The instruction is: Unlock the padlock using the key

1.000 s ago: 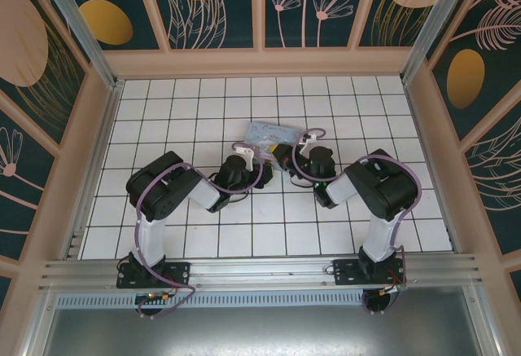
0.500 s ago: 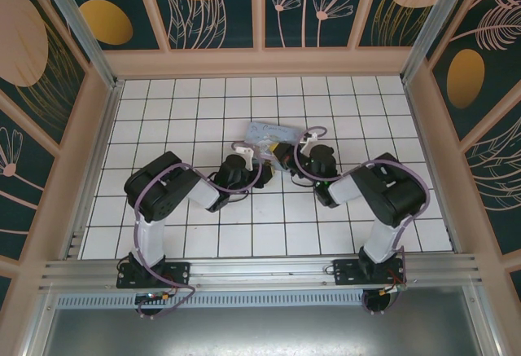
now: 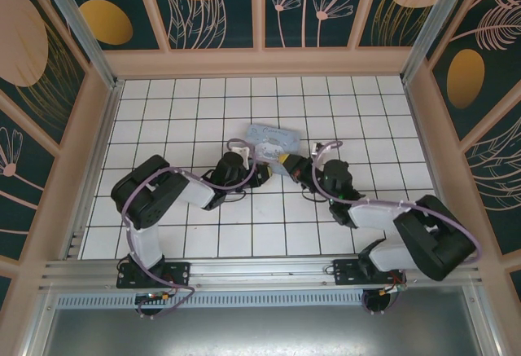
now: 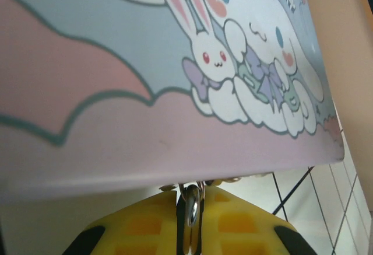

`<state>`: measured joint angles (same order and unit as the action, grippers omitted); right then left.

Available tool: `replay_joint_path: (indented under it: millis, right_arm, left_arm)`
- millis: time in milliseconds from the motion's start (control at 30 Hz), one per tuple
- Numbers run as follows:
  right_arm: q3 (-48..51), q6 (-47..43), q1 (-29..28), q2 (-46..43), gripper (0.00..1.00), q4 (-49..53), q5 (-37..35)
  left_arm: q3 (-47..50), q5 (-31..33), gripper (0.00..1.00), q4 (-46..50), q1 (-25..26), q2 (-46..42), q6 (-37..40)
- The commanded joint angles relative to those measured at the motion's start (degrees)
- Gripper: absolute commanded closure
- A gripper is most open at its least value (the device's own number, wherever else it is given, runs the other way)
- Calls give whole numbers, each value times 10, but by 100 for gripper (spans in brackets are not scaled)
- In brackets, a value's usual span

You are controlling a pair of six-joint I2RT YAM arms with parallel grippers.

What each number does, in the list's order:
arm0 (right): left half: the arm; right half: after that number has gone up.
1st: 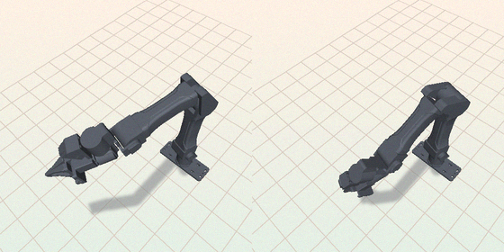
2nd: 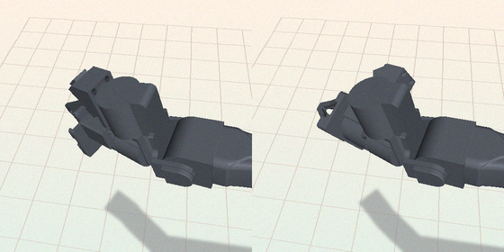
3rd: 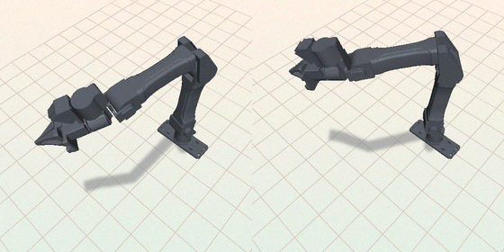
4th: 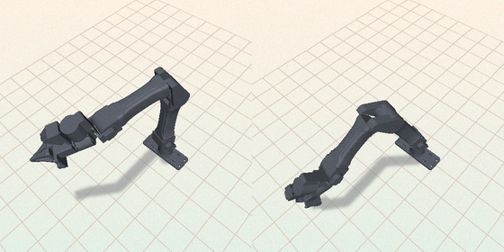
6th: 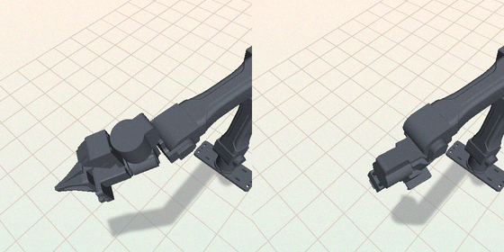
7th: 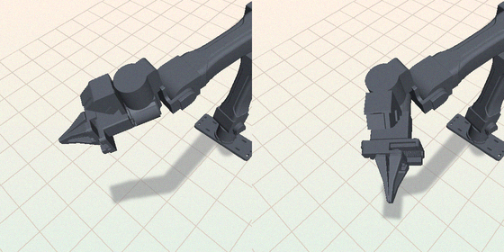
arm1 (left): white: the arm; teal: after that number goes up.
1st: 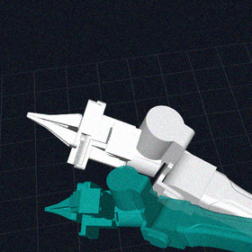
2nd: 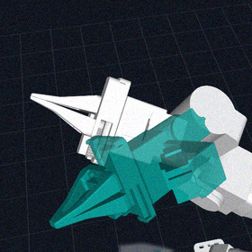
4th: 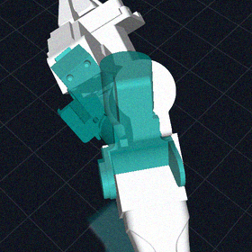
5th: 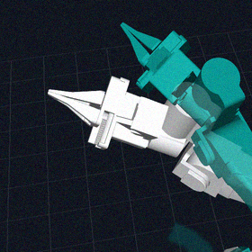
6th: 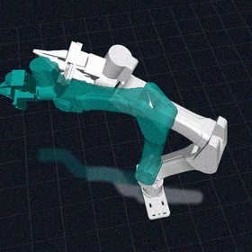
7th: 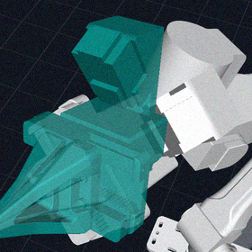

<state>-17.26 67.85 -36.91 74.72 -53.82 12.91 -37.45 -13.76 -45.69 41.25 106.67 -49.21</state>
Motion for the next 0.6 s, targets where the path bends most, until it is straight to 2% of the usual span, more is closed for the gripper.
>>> replay_joint_path:
  millis: [0,133,300,400,567]
  right_arm:
    - [28,-6,-35,-32,100,44,-51]
    - [54,12,-86,-30,100,45,-85]
    - [104,63,-133,-7,100,-19,-135]
    - [109,80,-143,16,100,-43,-160]
    - [95,91,-147,62,100,-75,-163]
  left_arm:
    - [19,-17,100,16,-11,-39,-24]
    - [30,-39,100,19,-21,-64,-41]
    - [32,-67,100,27,-24,-81,-60]
    - [31,-88,100,18,-24,-81,-79]
    - [29,-118,100,4,-25,-98,-111]
